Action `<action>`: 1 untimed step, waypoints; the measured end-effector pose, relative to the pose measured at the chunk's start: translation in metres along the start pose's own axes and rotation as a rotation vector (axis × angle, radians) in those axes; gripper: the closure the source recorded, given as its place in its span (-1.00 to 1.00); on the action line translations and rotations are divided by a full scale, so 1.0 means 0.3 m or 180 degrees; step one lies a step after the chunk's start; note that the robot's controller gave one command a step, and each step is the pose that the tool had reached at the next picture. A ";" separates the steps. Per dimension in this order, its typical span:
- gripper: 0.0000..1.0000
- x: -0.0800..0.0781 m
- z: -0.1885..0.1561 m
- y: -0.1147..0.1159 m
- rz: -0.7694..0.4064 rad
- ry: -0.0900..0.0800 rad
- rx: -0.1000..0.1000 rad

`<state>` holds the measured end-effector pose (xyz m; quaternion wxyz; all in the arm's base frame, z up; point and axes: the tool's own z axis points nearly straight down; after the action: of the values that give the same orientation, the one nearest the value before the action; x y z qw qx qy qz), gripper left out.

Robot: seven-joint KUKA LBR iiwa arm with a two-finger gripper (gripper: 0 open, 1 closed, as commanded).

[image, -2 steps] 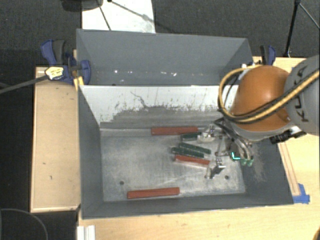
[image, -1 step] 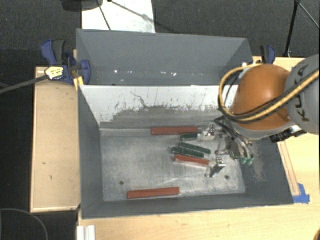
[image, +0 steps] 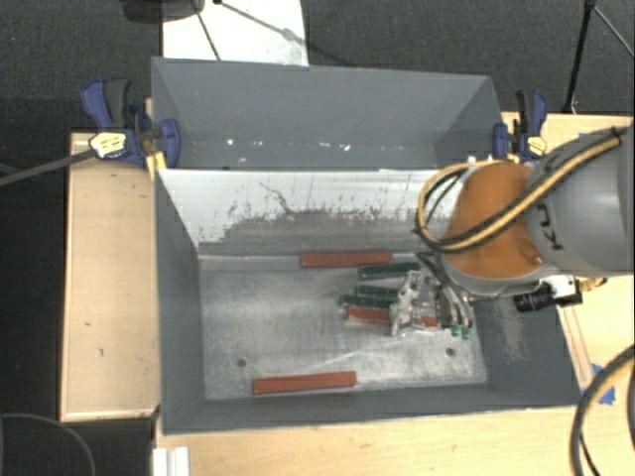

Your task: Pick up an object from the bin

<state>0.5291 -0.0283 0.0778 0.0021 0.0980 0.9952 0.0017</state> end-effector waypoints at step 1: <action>-1.00 0.002 0.007 -0.001 -0.0003 -0.0011 0.0002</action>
Offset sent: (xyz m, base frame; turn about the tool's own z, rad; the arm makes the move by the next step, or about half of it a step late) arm 0.0000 0.0000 0.0000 0.0000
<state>0.5285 -0.0286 0.0757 0.0038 0.0975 0.9952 0.0012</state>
